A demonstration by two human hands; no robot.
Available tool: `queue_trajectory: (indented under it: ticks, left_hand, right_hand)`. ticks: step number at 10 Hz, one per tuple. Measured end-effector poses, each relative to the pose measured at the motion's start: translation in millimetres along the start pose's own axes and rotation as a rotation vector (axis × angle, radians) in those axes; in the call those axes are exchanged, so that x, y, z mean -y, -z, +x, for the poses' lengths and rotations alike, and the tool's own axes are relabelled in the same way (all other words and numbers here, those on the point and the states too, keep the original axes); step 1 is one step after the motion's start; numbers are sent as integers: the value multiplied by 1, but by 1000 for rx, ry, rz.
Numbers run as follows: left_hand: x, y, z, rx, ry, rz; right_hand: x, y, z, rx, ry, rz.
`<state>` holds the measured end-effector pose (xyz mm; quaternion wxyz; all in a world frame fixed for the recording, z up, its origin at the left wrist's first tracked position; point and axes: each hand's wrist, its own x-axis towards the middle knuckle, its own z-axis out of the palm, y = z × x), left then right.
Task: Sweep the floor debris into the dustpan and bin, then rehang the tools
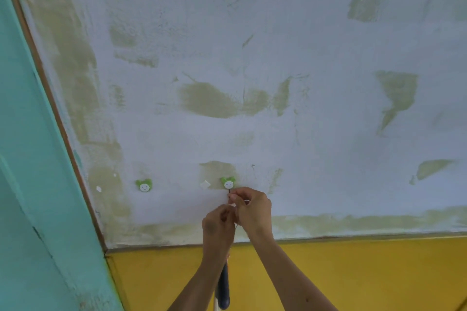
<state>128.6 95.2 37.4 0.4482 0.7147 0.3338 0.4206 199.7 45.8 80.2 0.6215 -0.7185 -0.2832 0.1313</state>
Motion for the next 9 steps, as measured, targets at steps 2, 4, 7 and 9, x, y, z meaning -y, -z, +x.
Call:
queue_trajectory:
  ticks: [2,4,7,9]
  left_hand:
    - [7,4,9,23,20,-97]
    - [10,4,7,31,39,-123]
    - [-1,15,9,167,-44,204]
    - [-8,36,-10,367,109,304]
  right_hand:
    - [-9,1,-3,-11,41,33]
    - [-15,-5,-6,-44,62,31]
    - [-11,-3,-4,-11,155,-189]
    - [-6,16,-24,97,16,-248]
